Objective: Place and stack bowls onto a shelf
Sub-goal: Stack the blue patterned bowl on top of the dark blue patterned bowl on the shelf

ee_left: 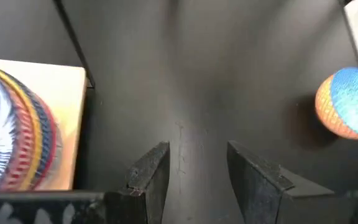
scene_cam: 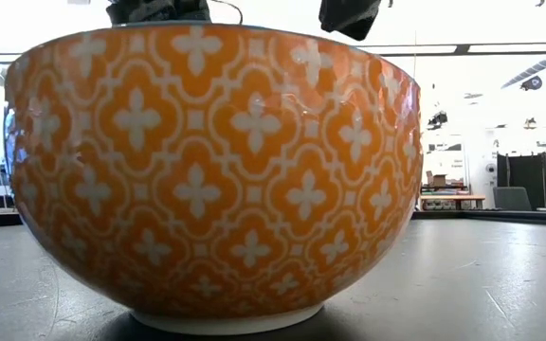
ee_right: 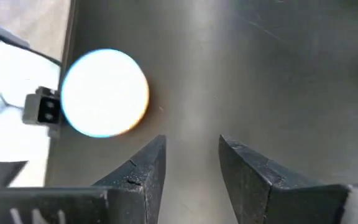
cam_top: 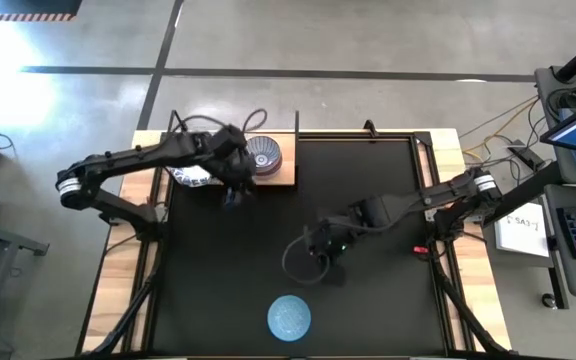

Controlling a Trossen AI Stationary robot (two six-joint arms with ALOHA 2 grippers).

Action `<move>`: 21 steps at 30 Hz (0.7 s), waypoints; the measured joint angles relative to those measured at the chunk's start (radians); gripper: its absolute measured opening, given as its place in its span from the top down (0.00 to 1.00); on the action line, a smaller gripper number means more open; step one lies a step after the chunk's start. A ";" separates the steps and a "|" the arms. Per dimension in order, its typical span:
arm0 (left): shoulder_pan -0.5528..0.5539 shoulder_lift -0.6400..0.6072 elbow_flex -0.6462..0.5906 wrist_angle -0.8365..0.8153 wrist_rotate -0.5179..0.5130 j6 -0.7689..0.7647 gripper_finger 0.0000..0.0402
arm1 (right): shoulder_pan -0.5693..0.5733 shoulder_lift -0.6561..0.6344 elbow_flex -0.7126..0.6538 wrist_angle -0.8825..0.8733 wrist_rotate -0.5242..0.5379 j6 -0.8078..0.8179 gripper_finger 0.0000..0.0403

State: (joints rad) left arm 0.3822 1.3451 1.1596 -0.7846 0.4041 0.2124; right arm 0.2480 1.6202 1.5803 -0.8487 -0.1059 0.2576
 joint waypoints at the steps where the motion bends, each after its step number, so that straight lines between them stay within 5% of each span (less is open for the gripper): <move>1: -0.026 -0.010 -0.011 0.006 -0.028 -0.014 0.65 | 0.014 0.008 -0.001 0.020 0.015 0.033 0.67; 11: -0.328 -0.096 -0.041 0.052 -0.334 -0.197 0.65 | 0.096 0.158 -0.002 0.092 0.108 0.600 0.66; 21: -0.479 -0.134 -0.042 0.079 -0.449 -0.292 0.65 | 0.143 0.229 -0.003 0.130 0.078 0.770 0.63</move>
State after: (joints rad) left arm -0.0965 1.2111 1.1175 -0.7052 -0.0452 -0.0797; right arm 0.3912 1.8492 1.5776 -0.7192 -0.0279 1.0277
